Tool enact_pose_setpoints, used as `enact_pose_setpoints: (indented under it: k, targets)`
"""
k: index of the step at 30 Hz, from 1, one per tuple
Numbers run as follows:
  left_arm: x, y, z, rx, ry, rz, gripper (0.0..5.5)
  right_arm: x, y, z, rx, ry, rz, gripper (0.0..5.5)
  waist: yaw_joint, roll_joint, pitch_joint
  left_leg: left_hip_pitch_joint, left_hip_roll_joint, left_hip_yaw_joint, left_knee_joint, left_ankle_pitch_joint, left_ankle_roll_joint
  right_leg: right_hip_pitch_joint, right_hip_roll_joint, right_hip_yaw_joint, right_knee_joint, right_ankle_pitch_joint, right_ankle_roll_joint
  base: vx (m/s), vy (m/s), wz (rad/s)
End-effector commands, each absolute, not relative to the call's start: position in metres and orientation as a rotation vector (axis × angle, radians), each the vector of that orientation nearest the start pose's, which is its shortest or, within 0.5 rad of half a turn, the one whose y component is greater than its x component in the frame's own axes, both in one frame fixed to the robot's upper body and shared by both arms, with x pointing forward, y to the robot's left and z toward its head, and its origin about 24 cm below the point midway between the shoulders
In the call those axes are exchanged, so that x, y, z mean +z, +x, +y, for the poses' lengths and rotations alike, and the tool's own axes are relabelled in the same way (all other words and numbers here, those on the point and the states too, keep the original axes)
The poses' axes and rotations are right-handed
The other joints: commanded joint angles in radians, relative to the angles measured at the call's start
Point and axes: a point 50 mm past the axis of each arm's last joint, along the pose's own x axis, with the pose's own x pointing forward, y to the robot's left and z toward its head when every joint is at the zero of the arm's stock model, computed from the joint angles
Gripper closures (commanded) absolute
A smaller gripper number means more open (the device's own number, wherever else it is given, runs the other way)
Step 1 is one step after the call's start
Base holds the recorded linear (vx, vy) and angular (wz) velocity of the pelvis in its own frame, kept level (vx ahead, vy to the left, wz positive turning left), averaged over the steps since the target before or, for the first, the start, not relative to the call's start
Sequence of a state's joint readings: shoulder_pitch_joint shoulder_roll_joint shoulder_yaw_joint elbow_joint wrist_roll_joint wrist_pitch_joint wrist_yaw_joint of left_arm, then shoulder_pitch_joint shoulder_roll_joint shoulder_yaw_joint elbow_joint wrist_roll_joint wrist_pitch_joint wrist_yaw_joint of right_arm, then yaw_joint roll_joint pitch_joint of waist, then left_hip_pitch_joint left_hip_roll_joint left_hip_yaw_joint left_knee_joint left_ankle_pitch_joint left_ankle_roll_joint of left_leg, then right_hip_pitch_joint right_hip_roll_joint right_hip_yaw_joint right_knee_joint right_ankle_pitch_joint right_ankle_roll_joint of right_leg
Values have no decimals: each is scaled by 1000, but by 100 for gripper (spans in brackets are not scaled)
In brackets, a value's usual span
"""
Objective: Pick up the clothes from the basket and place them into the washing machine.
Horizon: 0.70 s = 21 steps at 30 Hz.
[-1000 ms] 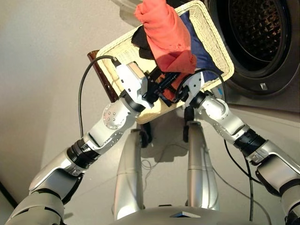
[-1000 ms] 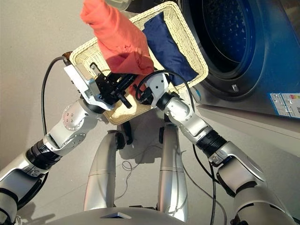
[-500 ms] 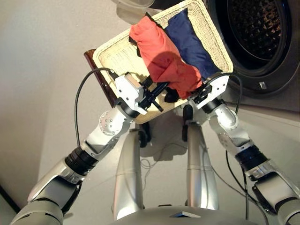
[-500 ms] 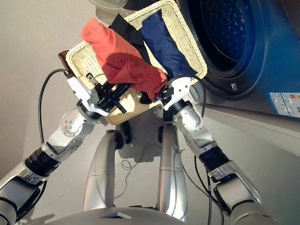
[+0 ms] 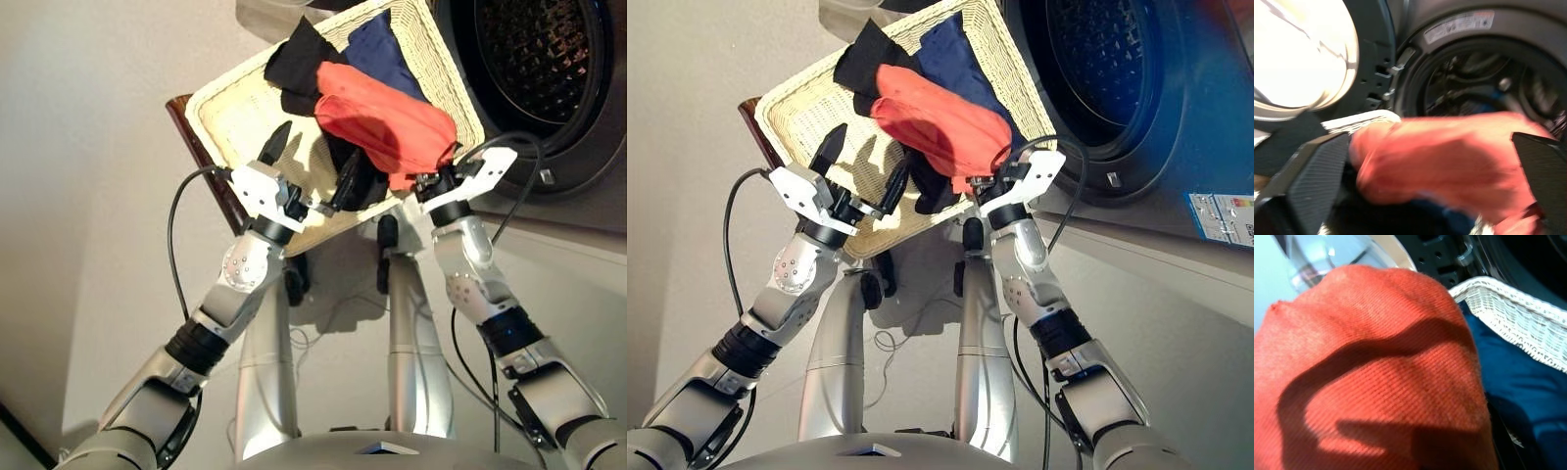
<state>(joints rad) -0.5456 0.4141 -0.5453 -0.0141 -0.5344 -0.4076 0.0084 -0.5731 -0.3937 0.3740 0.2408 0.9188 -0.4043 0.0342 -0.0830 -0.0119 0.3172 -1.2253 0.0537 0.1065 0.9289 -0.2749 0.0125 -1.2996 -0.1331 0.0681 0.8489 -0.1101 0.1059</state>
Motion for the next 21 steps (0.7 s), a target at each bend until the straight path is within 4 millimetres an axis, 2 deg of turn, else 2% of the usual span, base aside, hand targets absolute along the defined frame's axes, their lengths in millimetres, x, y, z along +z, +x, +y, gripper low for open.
enact_pose_setpoints:
  k: [1,6,9,11,14,18,21]
  targets:
    - [204,277,64,-741,-177,-733,0,215,324,-125,429,656,-729,550,1,2,7,-55,-37,-2,-59,56,18,18,-7,-75,-57,18,-51,0,0,0]
    - [200,280,64,-743,-265,-682,0,232,324,-129,375,911,-826,550,2,9,8,-86,-34,0,-34,51,20,-19,-4,-74,-26,14,-53,0,0,0]
    - [186,279,69,-784,-262,-618,0,247,321,-137,326,1006,-910,550,2,7,8,-100,-26,0,-16,44,19,-39,-1,-76,-5,9,-53,0,0,0]
    - [174,280,72,-811,-258,-556,0,253,322,-144,296,1022,-936,550,1,2,8,-108,-19,3,-4,37,16,-49,0,-76,5,5,-53,0,0,0]
    - [141,284,75,-842,-278,-393,0,261,324,-157,235,1048,-984,550,-12,-9,7,-126,-8,-1,22,28,9,-68,3,-79,26,-2,-55,0,0,0]
    - [122,283,87,-854,-220,-319,0,273,323,-172,183,1039,-1050,550,-24,-19,11,-142,6,-1,50,13,5,-82,10,-86,41,-6,-59,0,0,0]
    - [107,285,95,-835,-186,-253,0,285,325,-184,137,1041,-1095,550,-30,-24,13,-154,18,-3,67,2,10,-97,22,-88,49,-9,-60,0,0,0]
